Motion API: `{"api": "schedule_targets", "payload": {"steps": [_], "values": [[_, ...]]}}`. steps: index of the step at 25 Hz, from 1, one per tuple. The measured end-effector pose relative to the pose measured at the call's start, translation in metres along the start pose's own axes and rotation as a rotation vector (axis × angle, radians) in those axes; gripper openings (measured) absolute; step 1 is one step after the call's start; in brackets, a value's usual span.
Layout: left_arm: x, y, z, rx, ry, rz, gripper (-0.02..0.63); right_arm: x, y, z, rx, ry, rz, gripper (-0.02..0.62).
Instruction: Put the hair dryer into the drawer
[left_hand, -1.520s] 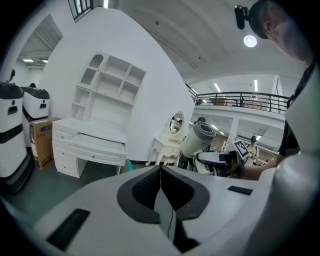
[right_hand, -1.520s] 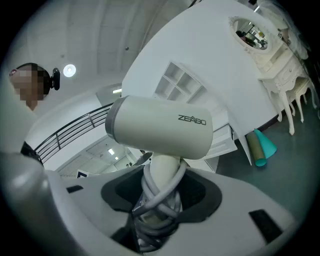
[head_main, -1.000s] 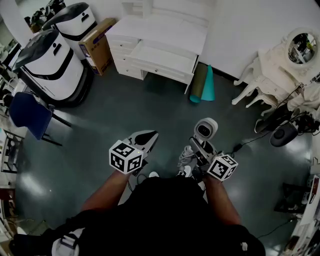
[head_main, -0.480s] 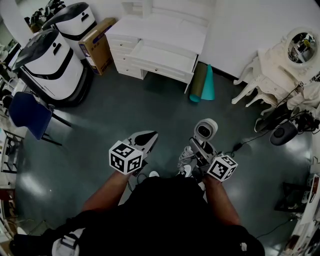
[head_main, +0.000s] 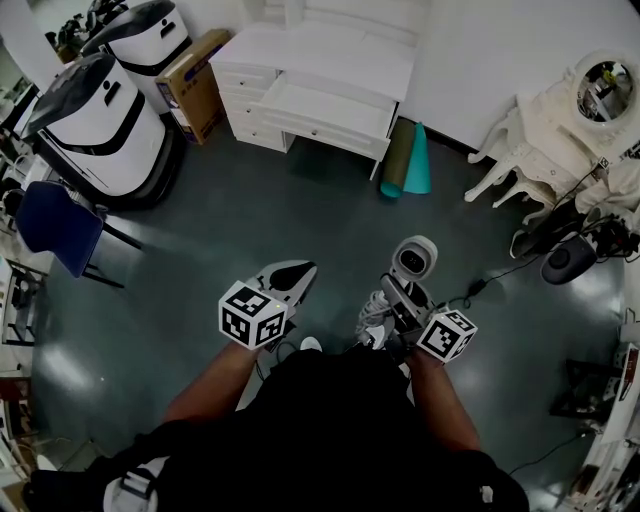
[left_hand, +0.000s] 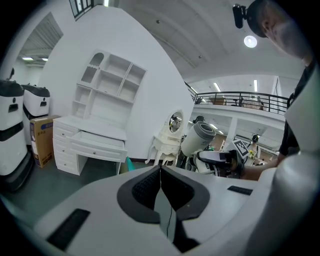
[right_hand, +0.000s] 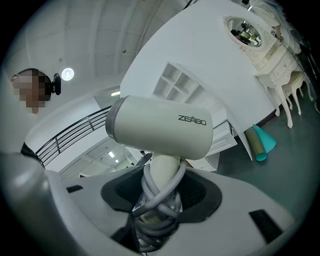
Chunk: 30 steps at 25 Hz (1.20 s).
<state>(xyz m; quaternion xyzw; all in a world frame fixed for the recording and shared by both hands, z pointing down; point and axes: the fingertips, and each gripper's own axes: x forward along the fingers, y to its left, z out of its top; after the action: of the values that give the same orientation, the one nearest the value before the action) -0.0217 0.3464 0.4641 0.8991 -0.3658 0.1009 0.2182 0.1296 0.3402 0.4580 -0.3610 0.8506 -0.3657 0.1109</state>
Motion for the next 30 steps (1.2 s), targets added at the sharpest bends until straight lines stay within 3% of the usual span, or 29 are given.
{"api": "schedule_targets", "payload": {"steps": [17,23,30], "values": [[0.016,0.033,-0.008,-0.029,0.046,0.036,0.011,0.027,-0.03,0.006,0.045,0.025,-0.002,0.212],[0.042,0.066,0.016,-0.022,0.059,0.069,0.011,0.058,-0.059,0.042,0.065,-0.007,0.006,0.212],[0.11,0.095,0.065,0.022,0.058,0.063,0.011,0.103,-0.101,0.097,0.071,-0.024,0.045,0.212]]}}
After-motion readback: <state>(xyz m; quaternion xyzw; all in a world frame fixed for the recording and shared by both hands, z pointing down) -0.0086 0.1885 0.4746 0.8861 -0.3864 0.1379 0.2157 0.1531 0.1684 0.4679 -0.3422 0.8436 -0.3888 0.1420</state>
